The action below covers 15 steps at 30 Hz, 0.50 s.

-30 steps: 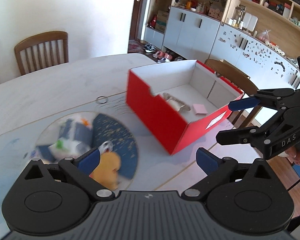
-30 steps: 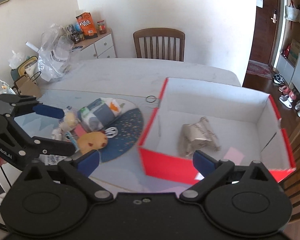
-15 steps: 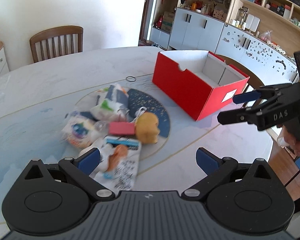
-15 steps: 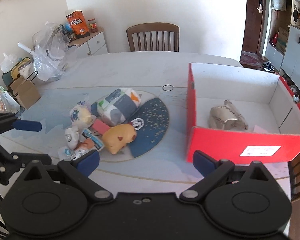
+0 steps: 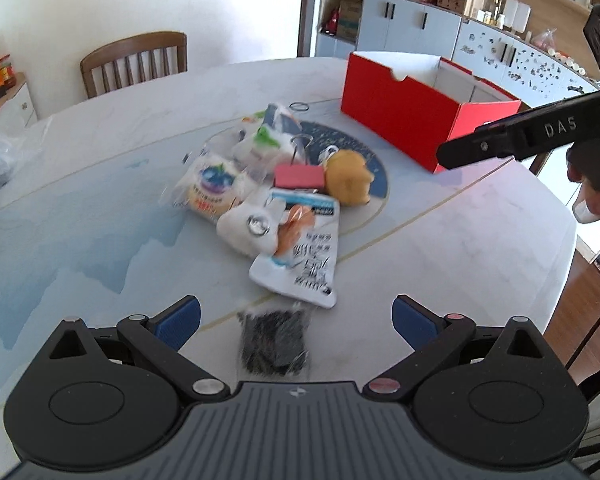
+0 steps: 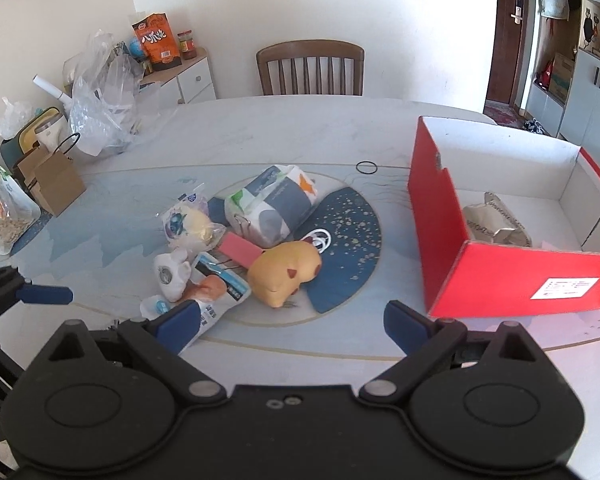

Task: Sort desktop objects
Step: 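Withdraw both tools from the box back toward the table pile, then grasp the bag of black items with the left tool while the right tool grasps the yellow plush toy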

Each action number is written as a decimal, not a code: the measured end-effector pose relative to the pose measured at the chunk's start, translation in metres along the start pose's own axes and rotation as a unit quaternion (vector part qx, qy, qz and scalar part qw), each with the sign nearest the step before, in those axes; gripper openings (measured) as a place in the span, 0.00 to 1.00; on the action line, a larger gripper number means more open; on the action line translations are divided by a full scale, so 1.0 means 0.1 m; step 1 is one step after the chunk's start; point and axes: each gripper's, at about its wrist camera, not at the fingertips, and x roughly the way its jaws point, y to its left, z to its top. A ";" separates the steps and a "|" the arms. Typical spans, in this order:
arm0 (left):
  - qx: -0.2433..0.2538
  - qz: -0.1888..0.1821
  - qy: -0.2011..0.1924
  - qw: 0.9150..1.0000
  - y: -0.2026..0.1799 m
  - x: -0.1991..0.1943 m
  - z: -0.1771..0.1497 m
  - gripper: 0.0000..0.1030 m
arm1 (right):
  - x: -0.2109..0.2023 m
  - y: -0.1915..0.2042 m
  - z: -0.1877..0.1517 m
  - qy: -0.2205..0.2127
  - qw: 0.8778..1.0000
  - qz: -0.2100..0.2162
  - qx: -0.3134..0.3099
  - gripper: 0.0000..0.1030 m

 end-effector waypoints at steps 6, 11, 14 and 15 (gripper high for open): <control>0.010 0.014 0.000 1.000 0.04 0.03 -0.08 0.99 | 0.16 0.10 0.09 -0.003 1.000 -0.018 0.004 0.93; 0.004 0.024 0.002 1.000 0.08 0.08 -0.10 0.99 | 0.40 0.12 0.22 0.001 0.999 -0.046 0.010 0.92; 0.001 0.026 0.006 1.000 0.10 0.11 -0.11 0.99 | 0.54 0.11 0.27 0.007 0.998 -0.059 0.016 0.91; 0.000 0.025 0.008 1.000 0.11 0.13 -0.12 0.99 | 0.59 0.11 0.28 0.011 0.998 -0.063 0.020 0.89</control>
